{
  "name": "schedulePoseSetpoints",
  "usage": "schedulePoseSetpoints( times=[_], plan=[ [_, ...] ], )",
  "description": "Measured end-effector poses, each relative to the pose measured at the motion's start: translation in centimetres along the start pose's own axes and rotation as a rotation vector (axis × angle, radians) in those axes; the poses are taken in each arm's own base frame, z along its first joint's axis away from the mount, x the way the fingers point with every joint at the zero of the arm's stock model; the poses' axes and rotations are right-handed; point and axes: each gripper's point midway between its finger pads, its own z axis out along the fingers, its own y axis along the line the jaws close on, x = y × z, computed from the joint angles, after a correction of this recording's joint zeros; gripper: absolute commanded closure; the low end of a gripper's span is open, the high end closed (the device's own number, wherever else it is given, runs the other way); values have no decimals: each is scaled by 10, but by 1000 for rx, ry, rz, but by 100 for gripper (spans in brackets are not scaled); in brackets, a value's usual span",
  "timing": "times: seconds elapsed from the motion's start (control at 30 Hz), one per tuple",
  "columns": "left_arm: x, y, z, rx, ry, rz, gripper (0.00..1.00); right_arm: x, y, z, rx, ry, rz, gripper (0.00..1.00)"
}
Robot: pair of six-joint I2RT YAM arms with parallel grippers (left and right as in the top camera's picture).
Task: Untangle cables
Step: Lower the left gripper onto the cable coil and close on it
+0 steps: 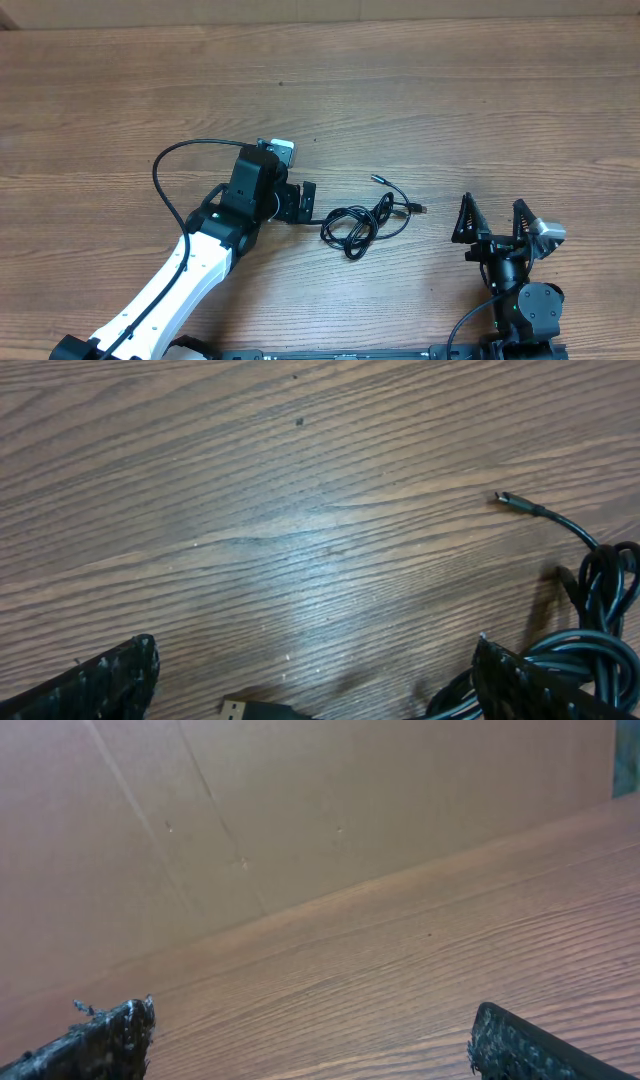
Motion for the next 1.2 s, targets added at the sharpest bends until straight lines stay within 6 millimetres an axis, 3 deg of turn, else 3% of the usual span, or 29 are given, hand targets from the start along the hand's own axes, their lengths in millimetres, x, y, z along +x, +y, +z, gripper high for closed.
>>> schedulePoseSetpoints(
  times=[0.77, 1.0, 1.2],
  plan=[
    [28, 0, -2, 12, 119, -7, 0, 0, 0, 0, 0, 0, 0, 0],
    [51, -17, -7, 112, 221, -24, 0, 0, 0, 0, 0, 0, 0, 0],
    [54, -37, -10, 207, 237, -15, 0, 0, 0, 0, 0, 0, 0, 0]
  ],
)
